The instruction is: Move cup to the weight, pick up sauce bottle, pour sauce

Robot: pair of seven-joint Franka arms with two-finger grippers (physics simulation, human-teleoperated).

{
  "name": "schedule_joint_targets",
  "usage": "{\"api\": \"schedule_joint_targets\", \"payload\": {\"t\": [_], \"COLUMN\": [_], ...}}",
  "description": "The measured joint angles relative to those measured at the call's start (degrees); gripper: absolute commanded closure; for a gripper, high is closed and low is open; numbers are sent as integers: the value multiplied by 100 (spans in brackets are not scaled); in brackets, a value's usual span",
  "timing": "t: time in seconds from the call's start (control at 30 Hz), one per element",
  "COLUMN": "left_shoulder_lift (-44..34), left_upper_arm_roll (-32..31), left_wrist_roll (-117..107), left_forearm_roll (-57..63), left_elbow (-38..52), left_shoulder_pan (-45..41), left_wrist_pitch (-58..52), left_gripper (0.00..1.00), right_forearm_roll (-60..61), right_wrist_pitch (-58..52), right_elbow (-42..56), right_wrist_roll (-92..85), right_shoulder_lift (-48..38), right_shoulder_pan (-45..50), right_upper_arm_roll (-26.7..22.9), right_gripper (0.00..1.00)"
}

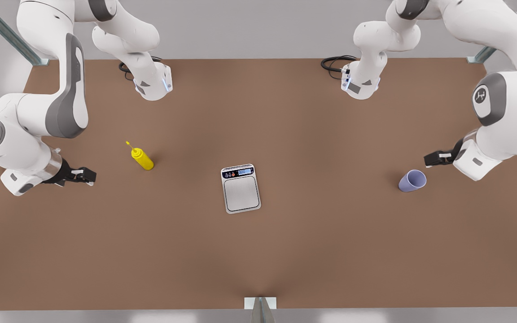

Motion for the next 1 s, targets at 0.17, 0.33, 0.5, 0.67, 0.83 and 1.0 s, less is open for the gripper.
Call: {"api": "schedule_joint_targets", "payload": {"t": [0.17, 0.33, 0.5, 0.67, 0.83, 1.0], "left_shoulder_lift": [243, 723, 951, 372, 99, 199], "left_upper_arm_roll": [20, 390, 668, 964, 1141, 1142], "left_wrist_roll": [-18, 312, 279, 425, 1007, 1110], "left_forearm_roll": [-15, -48, -11, 5, 15, 18], "left_elbow": [-58, -215, -899, -2842, -3715, -3996], "left_shoulder_pan": [-5, 122, 117, 109, 104, 103], "left_wrist_pitch": [108, 476, 1333, 3096, 4141, 4532], "left_gripper": [0, 0, 0, 0, 0, 18], "right_forearm_roll": [-24, -57, -62, -62, -62, -78], "right_wrist_pitch": [17, 66, 54, 41, 44, 431], "right_elbow": [15, -24, -19, -54, -54, -453], "right_wrist_roll": [-17, -93, -233, -360, -360, -2378], "right_shoulder_lift": [49, 92, 167, 176, 237, 220], "right_shoulder_pan": [-6, -67, -111, -138, -129, -421], "right_upper_arm_roll": [0, 0, 0, 0, 0, 0], "right_gripper": [0, 0, 0, 0, 0, 0]}}
